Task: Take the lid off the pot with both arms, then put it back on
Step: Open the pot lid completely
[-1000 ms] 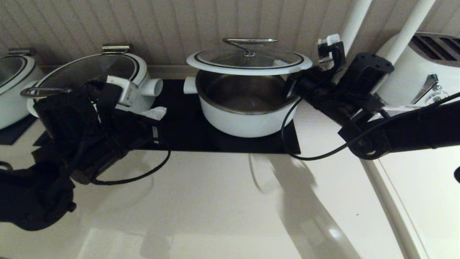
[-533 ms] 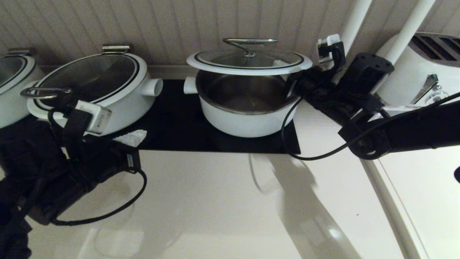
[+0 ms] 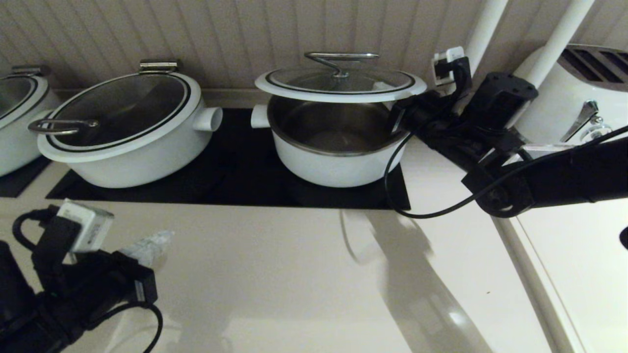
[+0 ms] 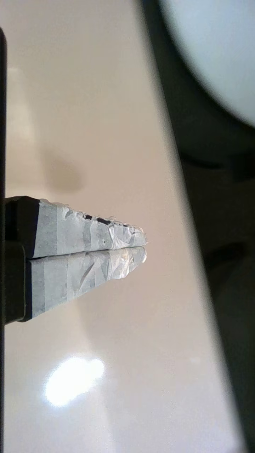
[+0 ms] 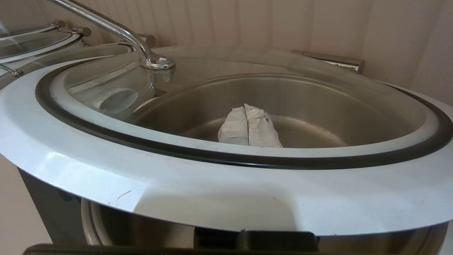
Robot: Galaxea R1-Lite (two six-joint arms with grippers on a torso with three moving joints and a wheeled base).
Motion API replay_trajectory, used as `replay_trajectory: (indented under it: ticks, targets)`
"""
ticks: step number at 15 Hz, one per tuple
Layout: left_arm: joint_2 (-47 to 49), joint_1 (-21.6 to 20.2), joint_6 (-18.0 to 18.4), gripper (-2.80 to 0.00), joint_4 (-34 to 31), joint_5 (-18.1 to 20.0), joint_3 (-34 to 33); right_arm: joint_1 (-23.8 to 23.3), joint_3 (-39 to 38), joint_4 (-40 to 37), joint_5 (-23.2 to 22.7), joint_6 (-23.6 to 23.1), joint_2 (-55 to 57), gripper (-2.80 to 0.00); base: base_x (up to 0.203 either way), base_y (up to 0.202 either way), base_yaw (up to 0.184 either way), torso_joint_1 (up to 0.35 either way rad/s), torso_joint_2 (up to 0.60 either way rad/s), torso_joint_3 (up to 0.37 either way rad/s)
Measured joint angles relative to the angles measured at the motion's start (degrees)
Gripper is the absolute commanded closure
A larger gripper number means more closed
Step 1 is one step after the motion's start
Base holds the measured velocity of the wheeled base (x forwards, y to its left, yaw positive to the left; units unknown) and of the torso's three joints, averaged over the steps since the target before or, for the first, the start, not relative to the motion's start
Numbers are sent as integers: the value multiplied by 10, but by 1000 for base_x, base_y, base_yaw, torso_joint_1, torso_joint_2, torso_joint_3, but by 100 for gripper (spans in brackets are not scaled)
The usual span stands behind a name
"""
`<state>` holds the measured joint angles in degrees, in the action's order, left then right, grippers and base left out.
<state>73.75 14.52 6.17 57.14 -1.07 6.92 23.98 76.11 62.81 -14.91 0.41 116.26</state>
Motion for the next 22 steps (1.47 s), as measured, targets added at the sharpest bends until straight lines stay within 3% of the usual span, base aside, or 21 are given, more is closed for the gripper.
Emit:
replay_trajectory:
  ticks: [3,6,10,13,16,18,22]
  targets:
    - [-57,1,-4,0,-26,0,-59,0,0,0,0,0,0,0,0,0,0,0,0,0]
    - [-139,1,-5,0,-121,16,-68,1,0,0,0,0,0,0,0,0,0,0,0,0]
    - [-312,2,0,0,-296,81,-69,0,0,0,0,-1,-1,0,0,0,0,0,0,0]
    - [-469,7,-7,0,-472,109,-52,0,0,0,0,-1,-1,0,0,0,0,0,0,0]
    - [-548,12,-60,0,-589,119,-40,1,0,0,0,-1,-2,0,0,0,0,0,0,0]
    - [-567,12,-120,0,-595,113,-38,1,0,0,0,-1,-2,0,0,0,0,0,0,0]
    - [-579,13,-170,0,-595,75,-40,1,0,0,0,-1,-4,0,0,0,0,0,0,0]
